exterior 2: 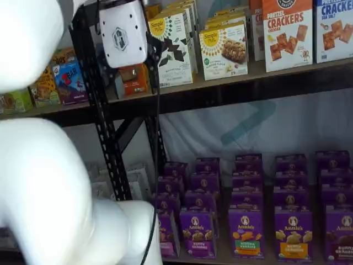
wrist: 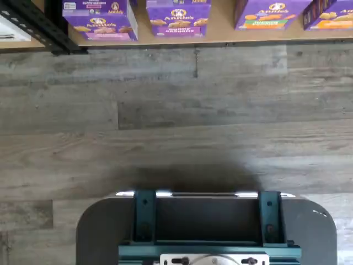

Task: Pick up the purple box with a pink patch in the middle, on the bottom shelf, the first box from the left

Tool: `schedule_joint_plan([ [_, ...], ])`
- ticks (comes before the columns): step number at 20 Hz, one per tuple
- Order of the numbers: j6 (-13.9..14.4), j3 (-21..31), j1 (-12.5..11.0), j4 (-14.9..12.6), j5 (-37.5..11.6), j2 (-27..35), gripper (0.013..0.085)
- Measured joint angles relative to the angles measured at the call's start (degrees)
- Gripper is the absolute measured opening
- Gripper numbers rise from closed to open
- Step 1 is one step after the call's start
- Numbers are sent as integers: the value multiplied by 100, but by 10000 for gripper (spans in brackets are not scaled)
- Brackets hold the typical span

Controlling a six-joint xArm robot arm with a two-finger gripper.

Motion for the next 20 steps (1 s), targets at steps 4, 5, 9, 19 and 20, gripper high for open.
schedule_joint_plan([
  [4, 112, 317, 63, 154, -262, -96, 850],
  [5, 119, 391, 55, 201, -319, -119, 850],
  [9, 215, 684, 159, 218, -505, -174, 850],
  [19, 620, 1696, 628, 44, -1260, -412, 850],
  [20, 677, 1863, 693, 9, -1439, -481, 850],
])
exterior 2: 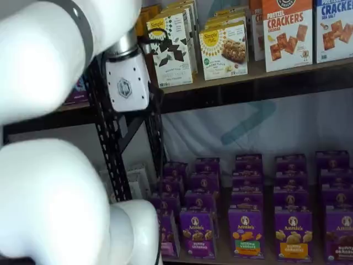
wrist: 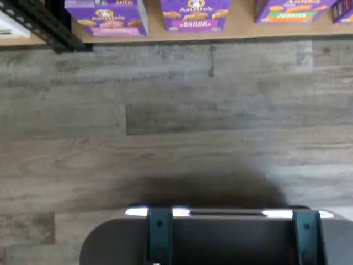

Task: Pick up the purple box with a pink patch in the middle, on the bottom shelf, the first box from the left

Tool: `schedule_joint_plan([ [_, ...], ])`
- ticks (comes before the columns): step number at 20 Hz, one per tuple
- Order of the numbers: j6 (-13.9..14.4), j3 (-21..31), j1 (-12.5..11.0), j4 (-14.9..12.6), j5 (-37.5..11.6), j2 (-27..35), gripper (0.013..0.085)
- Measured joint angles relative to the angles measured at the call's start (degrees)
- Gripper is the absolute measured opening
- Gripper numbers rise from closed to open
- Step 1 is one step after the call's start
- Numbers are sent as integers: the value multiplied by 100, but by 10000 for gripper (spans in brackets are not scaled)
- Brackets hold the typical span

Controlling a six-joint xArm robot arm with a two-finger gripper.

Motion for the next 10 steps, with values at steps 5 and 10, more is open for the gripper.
schedule_joint_plan([
  [5, 182, 574, 192, -39, -629, -127, 850],
  [10, 306, 1026, 322, -11, -1165, -77, 850],
])
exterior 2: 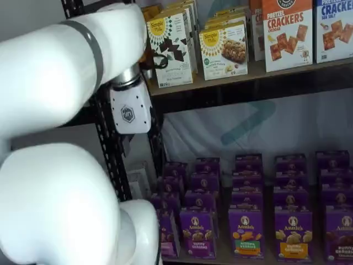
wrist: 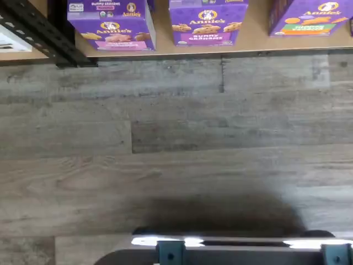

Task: Pick up the purple box with a pink patch in the middle, on the bottom shelf, the first box from the left

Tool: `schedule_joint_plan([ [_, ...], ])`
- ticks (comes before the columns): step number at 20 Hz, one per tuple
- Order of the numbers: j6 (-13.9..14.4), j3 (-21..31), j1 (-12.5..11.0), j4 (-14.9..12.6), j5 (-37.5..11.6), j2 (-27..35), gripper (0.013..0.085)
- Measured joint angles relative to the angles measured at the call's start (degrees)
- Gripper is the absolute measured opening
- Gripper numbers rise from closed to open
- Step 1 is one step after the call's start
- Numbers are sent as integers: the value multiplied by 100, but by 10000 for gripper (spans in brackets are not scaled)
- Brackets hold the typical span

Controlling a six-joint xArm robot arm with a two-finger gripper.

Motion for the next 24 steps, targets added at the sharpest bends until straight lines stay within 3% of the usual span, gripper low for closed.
schedule_joint_plan([
  [10, 271, 916, 297, -34, -1480, 255, 850],
  [24, 911, 1670, 840, -252, -3734, 1791, 850],
])
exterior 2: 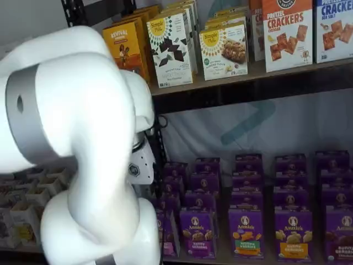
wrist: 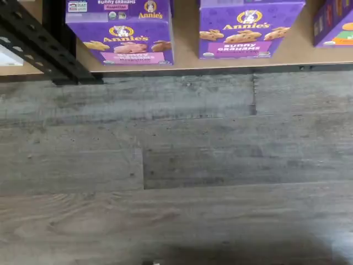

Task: Pick up the purple box with a pink patch in the middle, on the bottom shelf, the first box from the left

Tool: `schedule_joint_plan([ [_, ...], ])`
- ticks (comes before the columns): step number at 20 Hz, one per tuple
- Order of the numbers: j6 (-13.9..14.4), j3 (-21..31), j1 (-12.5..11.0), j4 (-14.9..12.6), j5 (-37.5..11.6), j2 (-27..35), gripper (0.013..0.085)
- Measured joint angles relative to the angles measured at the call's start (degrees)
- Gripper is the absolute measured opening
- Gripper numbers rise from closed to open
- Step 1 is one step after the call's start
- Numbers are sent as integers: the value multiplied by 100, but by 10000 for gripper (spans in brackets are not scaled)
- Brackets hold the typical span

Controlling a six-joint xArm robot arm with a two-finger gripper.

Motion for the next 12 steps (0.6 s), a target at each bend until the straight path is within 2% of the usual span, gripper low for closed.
schedule_joint_plan([
  [6, 287, 31, 216, -88, -882, 897, 850],
  [12, 608, -119, 389, -256, -1359, 1710, 850],
])
